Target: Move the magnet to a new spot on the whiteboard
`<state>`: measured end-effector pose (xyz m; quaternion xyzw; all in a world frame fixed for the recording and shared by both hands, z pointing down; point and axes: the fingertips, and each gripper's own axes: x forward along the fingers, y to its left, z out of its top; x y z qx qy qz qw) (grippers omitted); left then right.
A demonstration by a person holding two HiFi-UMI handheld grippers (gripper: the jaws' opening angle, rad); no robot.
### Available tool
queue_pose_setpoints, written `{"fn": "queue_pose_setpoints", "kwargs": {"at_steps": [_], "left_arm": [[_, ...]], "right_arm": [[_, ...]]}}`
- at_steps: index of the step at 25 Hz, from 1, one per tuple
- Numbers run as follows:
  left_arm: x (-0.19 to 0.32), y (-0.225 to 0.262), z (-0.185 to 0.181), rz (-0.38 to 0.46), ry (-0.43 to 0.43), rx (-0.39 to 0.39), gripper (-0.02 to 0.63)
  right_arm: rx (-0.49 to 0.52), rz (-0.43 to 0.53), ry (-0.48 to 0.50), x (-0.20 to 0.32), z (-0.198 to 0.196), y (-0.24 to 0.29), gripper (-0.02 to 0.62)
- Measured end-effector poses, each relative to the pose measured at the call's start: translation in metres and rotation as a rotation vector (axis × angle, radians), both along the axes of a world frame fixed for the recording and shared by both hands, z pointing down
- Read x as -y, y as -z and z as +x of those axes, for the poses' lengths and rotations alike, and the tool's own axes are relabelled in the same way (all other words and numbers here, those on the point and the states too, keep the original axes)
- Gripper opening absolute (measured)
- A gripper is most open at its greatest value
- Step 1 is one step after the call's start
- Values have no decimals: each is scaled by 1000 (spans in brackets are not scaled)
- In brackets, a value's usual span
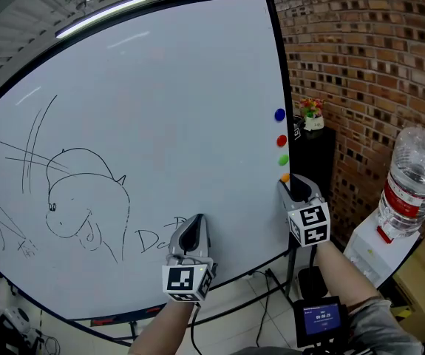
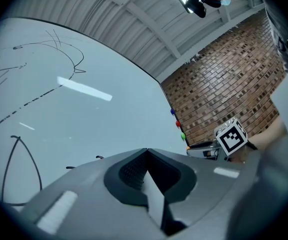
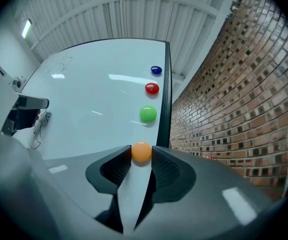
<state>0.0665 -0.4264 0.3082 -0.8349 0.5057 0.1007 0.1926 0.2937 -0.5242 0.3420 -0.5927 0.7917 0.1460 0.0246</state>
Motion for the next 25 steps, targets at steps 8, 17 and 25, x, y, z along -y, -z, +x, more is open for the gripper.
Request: {"fn": "queue_pose_setpoints", "kwargs": {"at_steps": [8,17,25], "left_arm": [[-3,-4,-4,-20,10,-15,1],[-10,-23,-23,-57,49,-32,2],[-45,-29,-67,-84,49,-71,2]], "right_arm": [[-3,9,12,1,0,1,140],[31,35,-9,-13,4,-6,175],[10,-14,15,-56,-48,-25,170]]}}
